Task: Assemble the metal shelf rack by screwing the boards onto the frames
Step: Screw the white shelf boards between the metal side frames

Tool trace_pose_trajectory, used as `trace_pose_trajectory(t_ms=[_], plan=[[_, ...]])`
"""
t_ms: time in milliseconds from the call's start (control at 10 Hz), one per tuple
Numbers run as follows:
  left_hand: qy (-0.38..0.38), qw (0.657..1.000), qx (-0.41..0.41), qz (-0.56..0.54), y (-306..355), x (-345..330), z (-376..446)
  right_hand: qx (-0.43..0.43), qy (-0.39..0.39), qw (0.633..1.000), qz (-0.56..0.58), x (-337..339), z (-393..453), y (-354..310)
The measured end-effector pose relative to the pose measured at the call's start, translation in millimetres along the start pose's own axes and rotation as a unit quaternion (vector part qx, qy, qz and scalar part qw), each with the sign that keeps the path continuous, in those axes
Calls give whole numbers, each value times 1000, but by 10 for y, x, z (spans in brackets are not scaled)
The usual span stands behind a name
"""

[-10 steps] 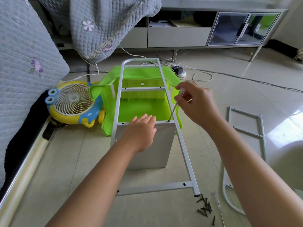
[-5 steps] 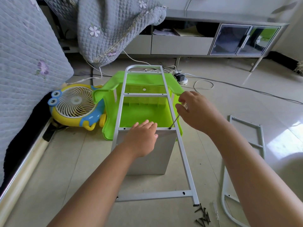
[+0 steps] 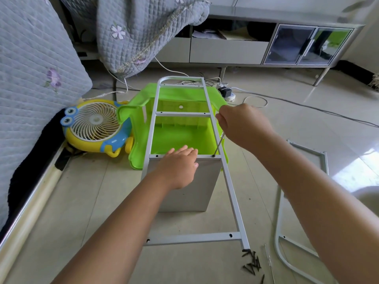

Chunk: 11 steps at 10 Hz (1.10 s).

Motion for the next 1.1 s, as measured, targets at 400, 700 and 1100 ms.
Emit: trace_pose_trajectory(t_ms=[400, 700, 1100], plan=[[-10, 1000, 10, 26, -14, -14, 37, 134, -126, 983, -3, -45, 71, -143], [-3, 1000, 10, 16, -35, -29, 64, 159, -160, 960, -166, -54, 42, -224], [-6, 1000, 7, 18, -27, -43, 53, 169, -167, 958, -157, -78, 160, -234]])
Point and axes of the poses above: each hand's wrist, its own z-axis towards the middle knuckle, its own x-axis out of the back of the hand, y = z × x, the point moved 9 cm from there along z, towards the middle knuckle, and after that the axes turned 15 degrees about -z, right-handed, at the moved point
